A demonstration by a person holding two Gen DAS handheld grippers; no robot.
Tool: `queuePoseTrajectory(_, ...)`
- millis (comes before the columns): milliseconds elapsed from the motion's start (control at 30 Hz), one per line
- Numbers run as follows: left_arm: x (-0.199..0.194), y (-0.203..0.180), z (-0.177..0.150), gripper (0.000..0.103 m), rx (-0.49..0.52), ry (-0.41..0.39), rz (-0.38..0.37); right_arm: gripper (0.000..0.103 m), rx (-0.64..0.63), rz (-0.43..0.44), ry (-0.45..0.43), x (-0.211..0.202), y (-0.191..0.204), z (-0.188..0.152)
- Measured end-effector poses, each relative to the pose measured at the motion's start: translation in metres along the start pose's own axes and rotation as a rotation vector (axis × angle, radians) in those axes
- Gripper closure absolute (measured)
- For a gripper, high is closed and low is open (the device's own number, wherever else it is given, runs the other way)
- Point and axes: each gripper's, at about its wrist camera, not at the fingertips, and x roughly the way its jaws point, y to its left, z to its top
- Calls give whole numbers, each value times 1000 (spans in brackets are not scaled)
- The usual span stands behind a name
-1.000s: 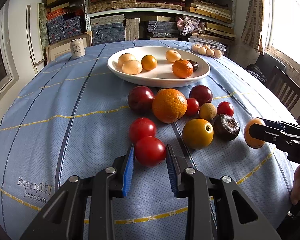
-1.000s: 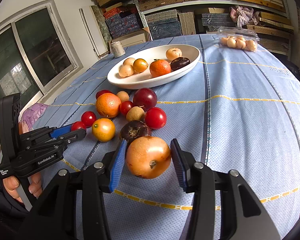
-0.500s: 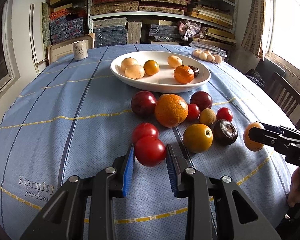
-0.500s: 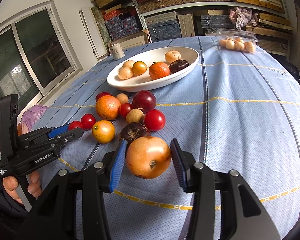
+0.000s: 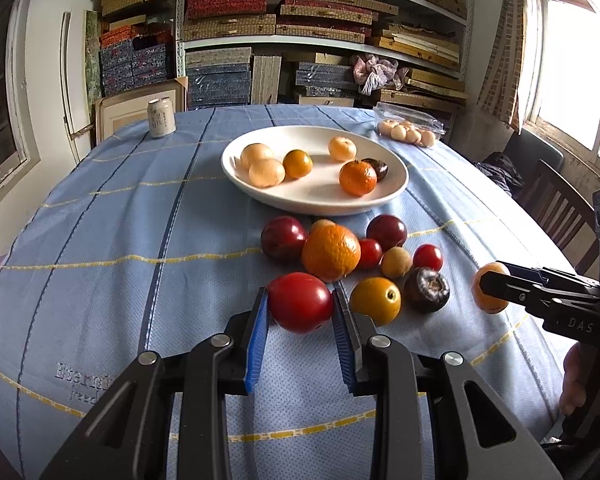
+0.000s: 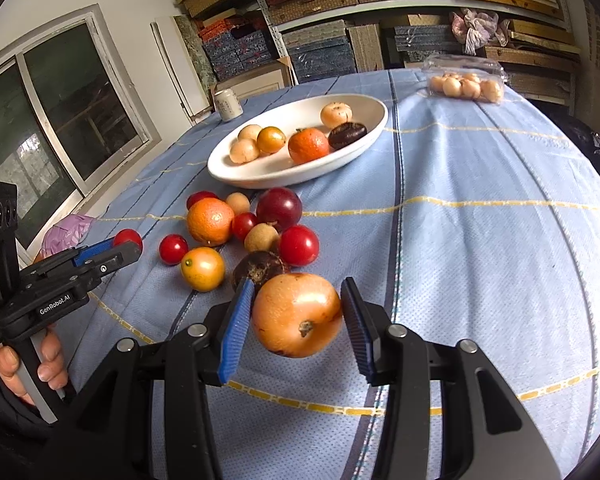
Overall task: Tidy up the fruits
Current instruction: 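Grasp the speckled yellow pear with the right gripper while the left gripper grasps a red tomato, then carry the pear and tomato onto the white plate and open both grippers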
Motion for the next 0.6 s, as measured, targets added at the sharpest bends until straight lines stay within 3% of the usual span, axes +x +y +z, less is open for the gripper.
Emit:
queuePoseTrajectory(333, -5, 2, 36, 72, 14, -23, 4, 59, -59, -20, -34, -20, 5, 50)
queuePoseTrajectory(600, 37, 9, 97, 72, 0, -25, 3, 59, -62, -40, -27, 6, -9, 120)
